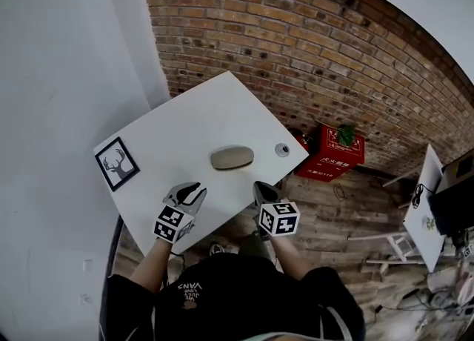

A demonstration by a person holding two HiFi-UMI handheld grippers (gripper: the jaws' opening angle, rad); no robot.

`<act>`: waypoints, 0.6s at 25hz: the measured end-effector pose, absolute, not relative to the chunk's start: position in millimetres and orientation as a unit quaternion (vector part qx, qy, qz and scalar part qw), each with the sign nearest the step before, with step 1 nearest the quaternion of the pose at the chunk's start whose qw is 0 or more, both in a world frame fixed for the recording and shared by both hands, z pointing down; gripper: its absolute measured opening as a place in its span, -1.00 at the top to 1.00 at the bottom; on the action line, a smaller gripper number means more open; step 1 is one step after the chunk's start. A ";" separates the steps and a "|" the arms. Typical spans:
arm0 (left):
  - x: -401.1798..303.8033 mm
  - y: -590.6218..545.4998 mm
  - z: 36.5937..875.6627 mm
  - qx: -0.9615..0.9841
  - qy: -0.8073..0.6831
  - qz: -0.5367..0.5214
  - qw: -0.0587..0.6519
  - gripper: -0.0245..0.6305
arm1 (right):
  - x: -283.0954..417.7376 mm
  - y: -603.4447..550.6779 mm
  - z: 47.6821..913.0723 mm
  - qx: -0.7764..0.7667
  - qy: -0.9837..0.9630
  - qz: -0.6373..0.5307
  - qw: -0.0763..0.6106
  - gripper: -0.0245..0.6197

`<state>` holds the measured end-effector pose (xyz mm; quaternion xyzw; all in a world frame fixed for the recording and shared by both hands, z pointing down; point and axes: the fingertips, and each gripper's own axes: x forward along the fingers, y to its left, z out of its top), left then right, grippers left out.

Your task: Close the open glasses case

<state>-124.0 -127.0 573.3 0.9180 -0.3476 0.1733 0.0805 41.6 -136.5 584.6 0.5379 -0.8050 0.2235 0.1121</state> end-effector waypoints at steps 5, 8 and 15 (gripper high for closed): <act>-119.5 -112.3 565.8 0.913 -0.362 0.163 0.094 0.83 | 43.4 -119.8 580.7 0.517 -0.820 0.217 0.112 0.92; -117.2 -106.3 566.8 0.901 -0.385 0.169 0.102 0.90 | 48.1 -110.2 578.9 0.500 -0.830 0.216 0.121 0.93; -98.1 -73.1 562.6 0.883 -0.421 0.168 0.121 0.90 | 69.8 -86.9 572.5 0.480 -0.841 0.218 0.124 0.93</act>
